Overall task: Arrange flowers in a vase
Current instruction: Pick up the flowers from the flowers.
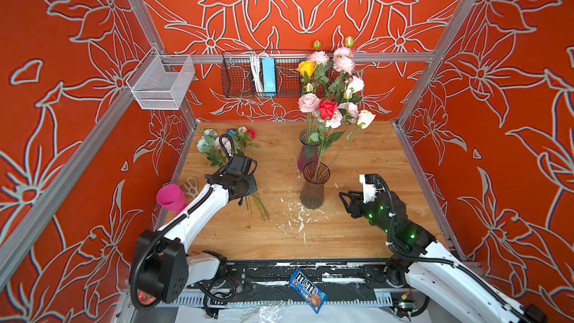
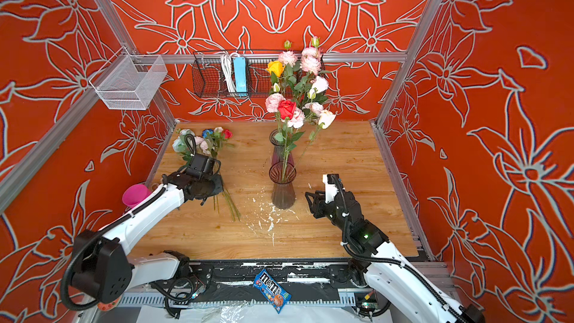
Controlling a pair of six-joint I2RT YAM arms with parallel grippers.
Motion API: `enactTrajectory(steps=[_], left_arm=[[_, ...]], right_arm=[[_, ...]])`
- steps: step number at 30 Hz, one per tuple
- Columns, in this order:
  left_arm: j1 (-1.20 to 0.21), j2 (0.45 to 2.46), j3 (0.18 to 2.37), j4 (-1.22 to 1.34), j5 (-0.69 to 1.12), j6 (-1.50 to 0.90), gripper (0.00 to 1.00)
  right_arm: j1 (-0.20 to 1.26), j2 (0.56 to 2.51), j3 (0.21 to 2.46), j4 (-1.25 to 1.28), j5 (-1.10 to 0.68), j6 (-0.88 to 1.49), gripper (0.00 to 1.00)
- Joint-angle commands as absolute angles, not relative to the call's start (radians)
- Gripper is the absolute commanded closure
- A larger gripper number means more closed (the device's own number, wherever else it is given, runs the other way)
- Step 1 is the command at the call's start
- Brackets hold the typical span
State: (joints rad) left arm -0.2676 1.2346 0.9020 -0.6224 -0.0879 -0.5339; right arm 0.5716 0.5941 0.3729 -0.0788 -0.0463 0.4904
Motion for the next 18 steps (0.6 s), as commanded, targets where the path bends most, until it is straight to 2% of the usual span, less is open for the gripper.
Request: enactTrajectory(steps=[1, 5, 10, 18], left_arm=[[-0.267, 1.187, 0.922, -0.674, -0.05, -0.528, 1.0], [-0.276, 1.163, 0.898, -0.631, 0.035, -0.545, 1.0], [-0.303, 1.206, 0.85, -0.588, 0.032, -0.567, 1.0], [-0.353, 1.107, 0.844, -0.518, 0.062, -0.562, 1.0]], right_arm=[[0.577, 0.586, 0.371, -0.098, -0.017, 0.494, 0.52], [0.578, 0.588, 0.367, -0.094, -0.017, 0.496, 0.52], [0.578, 0.594, 0.371, -0.095, -0.02, 0.495, 0.52], [0.578, 0.606, 0.37, -0.086, -0.011, 0.496, 0.52]])
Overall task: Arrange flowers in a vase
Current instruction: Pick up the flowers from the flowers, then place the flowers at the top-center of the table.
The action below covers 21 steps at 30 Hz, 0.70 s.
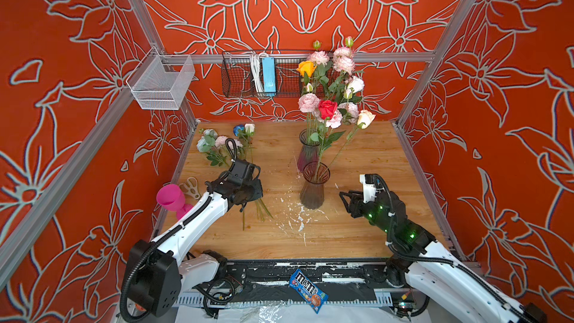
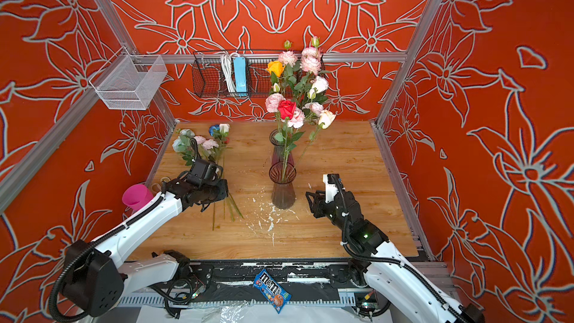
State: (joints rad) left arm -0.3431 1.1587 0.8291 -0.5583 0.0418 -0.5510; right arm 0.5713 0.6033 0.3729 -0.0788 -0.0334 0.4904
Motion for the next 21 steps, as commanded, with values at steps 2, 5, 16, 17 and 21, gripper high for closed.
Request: enactTrajectory(steps=[2, 5, 16, 17, 21], left_arm=[[-0.362, 1.079, 0.836, -0.499, 0.082, -0.561, 1.0], [-0.37, 1.036, 0.804, -0.442, 0.136, -0.55, 1.0], [-0.432, 0.759, 0.577, -0.312, 0.265, -0.589, 1.0], [-0.443, 0.736, 0.56, -0.311, 0.259, -0.592, 1.0], [-0.453, 0.824, 0.533, -0.239, 0.188, -0.606, 1.0]], right_arm=[[0.577, 0.612, 0.371, -0.086, -0.01, 0.494, 0.52], [0.577, 0.613, 0.376, -0.083, -0.003, 0.492, 0.52], [0.577, 0.572, 0.431, -0.118, -0.003, 0.509, 0.5], [0.578, 0.578, 0.434, -0.119, 0.002, 0.509, 0.49], [0.577, 0.627, 0.457, -0.113, -0.008, 0.509, 0.49]])
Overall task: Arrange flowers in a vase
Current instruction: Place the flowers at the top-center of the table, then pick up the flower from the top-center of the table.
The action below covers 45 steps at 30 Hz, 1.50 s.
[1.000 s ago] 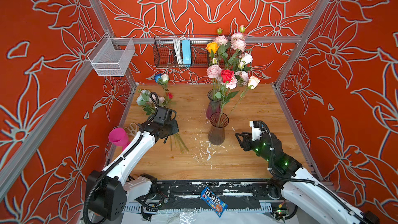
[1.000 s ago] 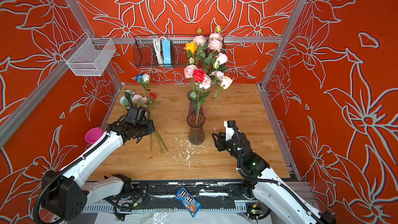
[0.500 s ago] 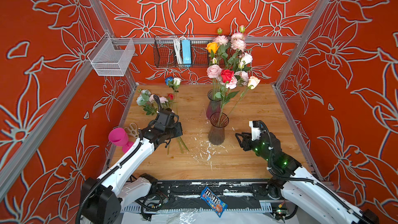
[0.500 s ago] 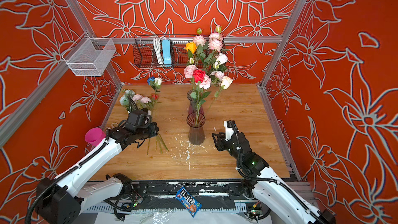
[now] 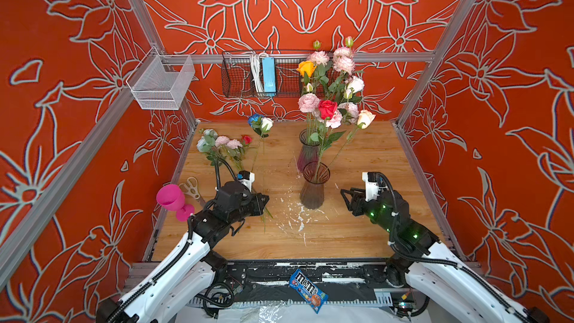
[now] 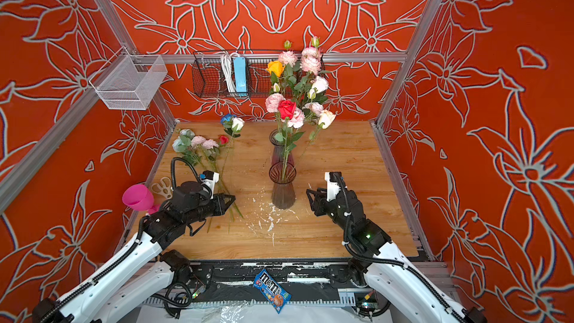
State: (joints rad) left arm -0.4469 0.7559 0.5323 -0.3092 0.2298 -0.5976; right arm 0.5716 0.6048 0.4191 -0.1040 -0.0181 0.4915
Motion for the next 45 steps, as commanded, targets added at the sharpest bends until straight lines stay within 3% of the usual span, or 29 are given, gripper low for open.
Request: enactTrajectory(steps=[1, 10, 13, 18, 24, 29, 34, 45], left_arm=[[-0.453, 0.883, 0.558, -0.249, 0.157, -0.592, 1.0], [-0.457, 1.358, 0.723, -0.243, 0.141, -0.516, 0.97], [-0.466, 1.395, 0.785, -0.321, 0.113, -0.496, 0.6], [-0.468, 1.289, 0.795, -0.475, -0.078, -0.533, 0.32], [-0.451, 1.186, 0.726, -0.654, -0.294, -0.649, 0.3], [-0.31, 1.195, 0.664, -0.578, -0.214, -0.637, 0.33], [-0.282, 1.286, 0.68, -0.501, -0.202, -0.632, 0.35], [-0.224, 1.518, 0.766, -0.43, -0.181, -0.569, 0.6]], right_arm=[[0.577, 0.639, 0.458, -0.107, -0.009, 0.511, 0.49], [0.578, 0.669, 0.462, -0.092, 0.0, 0.519, 0.5], [0.577, 0.667, 0.47, -0.105, 0.007, 0.503, 0.5], [0.577, 0.654, 0.465, -0.109, 0.016, 0.488, 0.49], [0.578, 0.667, 0.451, -0.088, 0.012, 0.477, 0.49], [0.577, 0.689, 0.442, -0.061, -0.014, 0.479, 0.49], [0.577, 0.693, 0.427, -0.048, -0.031, 0.491, 0.49], [0.577, 0.647, 0.411, -0.059, -0.017, 0.495, 0.49]])
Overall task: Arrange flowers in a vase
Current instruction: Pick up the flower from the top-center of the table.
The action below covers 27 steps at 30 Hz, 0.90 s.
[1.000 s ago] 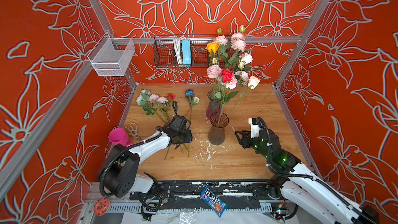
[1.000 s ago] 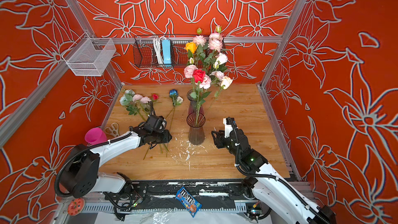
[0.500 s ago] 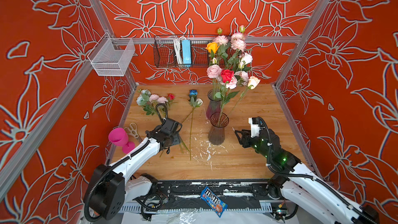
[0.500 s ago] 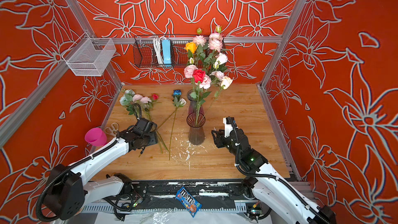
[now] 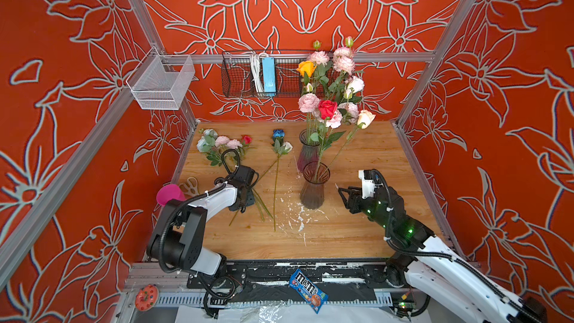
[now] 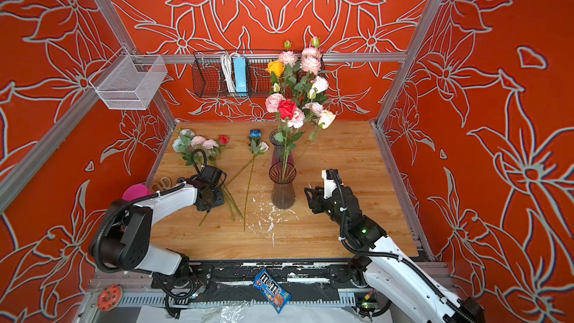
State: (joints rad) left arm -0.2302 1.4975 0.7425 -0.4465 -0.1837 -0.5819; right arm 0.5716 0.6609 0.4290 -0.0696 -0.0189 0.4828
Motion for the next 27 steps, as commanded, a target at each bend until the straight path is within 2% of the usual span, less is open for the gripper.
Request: enactTrajectory(steps=[1, 5, 14, 27], left_arm=[[-0.224, 1.526, 0.775, -0.43, -0.173, -0.569, 0.64], [-0.225, 1.538, 0.82, -0.466, -0.122, -0.538, 0.79], [-0.291, 1.47, 0.87, -0.582, -0.117, -0.487, 0.97], [-0.427, 1.265, 0.977, -0.725, -0.136, -0.51, 1.0]], right_arm=[[0.577, 0.646, 0.412, -0.058, -0.017, 0.495, 0.49], [0.577, 0.645, 0.416, -0.064, -0.012, 0.498, 0.49], [0.578, 0.643, 0.411, -0.055, 0.001, 0.506, 0.49], [0.577, 0.621, 0.411, -0.065, 0.011, 0.508, 0.49]])
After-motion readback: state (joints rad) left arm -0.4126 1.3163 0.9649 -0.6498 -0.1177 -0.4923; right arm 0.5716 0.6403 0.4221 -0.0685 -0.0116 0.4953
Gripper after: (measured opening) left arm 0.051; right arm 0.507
